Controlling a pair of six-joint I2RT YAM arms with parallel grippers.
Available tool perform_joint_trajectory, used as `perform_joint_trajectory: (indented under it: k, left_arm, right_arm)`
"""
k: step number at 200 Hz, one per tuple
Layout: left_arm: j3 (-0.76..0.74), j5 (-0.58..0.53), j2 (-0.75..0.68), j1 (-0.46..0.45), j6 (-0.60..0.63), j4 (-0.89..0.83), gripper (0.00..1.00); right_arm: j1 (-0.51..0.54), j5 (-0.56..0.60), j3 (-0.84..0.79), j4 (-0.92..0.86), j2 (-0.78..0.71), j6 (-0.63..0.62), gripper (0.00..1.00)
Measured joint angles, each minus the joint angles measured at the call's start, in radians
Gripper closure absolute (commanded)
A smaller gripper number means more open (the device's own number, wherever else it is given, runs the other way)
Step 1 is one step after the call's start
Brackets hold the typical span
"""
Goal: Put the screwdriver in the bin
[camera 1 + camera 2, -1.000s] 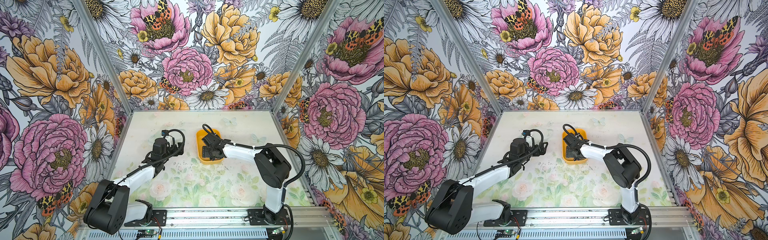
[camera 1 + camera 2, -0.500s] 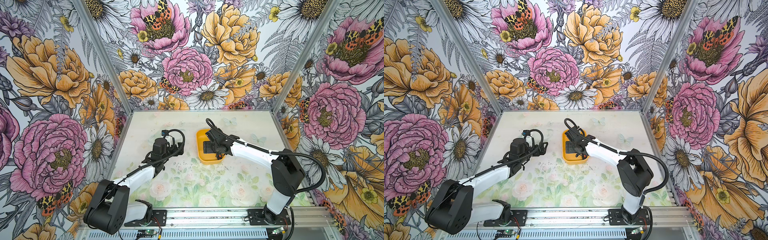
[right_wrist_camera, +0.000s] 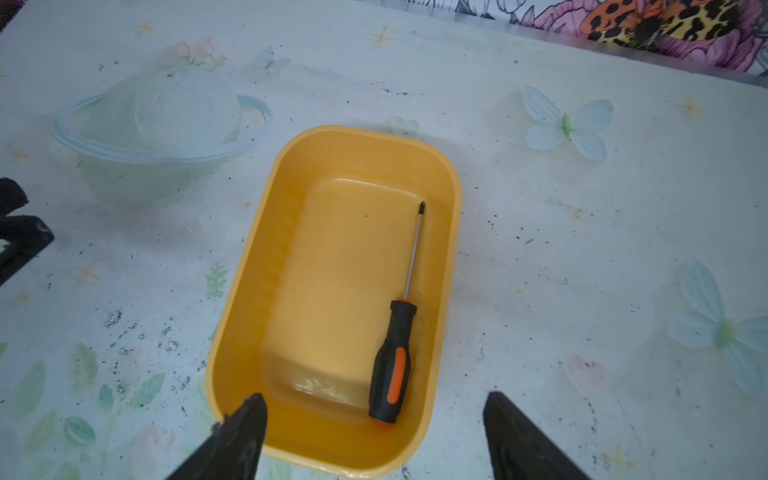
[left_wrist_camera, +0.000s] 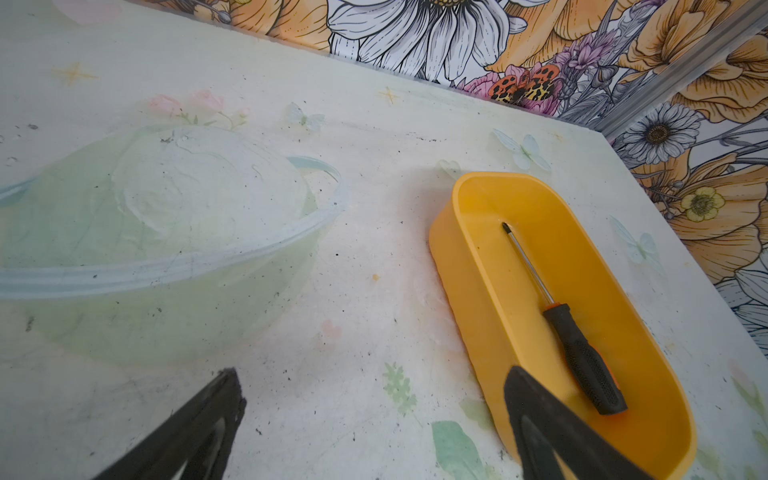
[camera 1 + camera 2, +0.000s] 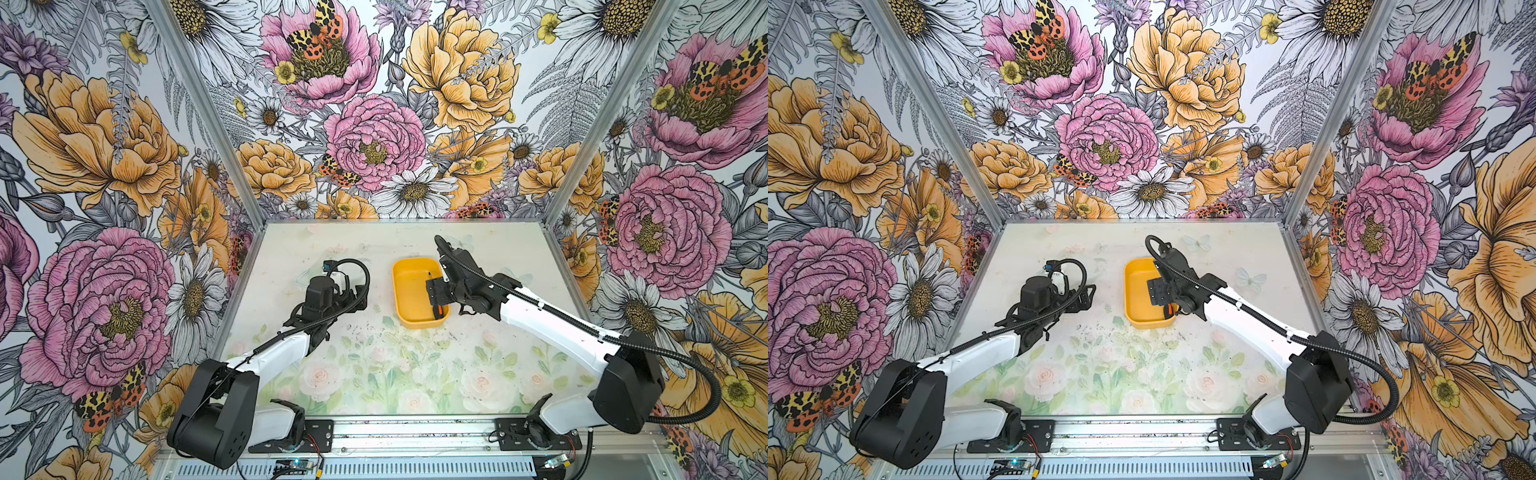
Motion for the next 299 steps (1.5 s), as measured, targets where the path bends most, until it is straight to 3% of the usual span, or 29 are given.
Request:
perform_joint_trajectory:
  k: [36,83,141,201,299]
  left_arm:
    - [0.000,-0.009,-0.013,0.000,0.018,-0.014,0.01]
    - [0.006,-0.060,-0.097,0.017,0.098,-0.045,0.01]
    - [0.007,-0.093,-0.192,0.177,0.208,-0.013,0.01]
    - [-0.084,-0.076,-0.141,0.379,0.283,0.182,0.01]
    - [-0.163,0.003,0.109,0.409,0.303,0.545,0.01]
  right_arm:
    - [-0.158,0.021,-0.169,0.084,-0.143,-0.106,0.17]
    - [-0.351,0.051,-0.424,0.336,-0.301,-0.165,0.17]
    - [-0.456,0.132,-0.679,0.679,-0.329,-0.190,0.16]
    - [-0.573,0.135,-0.807,1.091,-0.188,-0.211,0.17]
    - [-0.603,0.033,-0.814,1.426,0.075,-0.244,0.17]
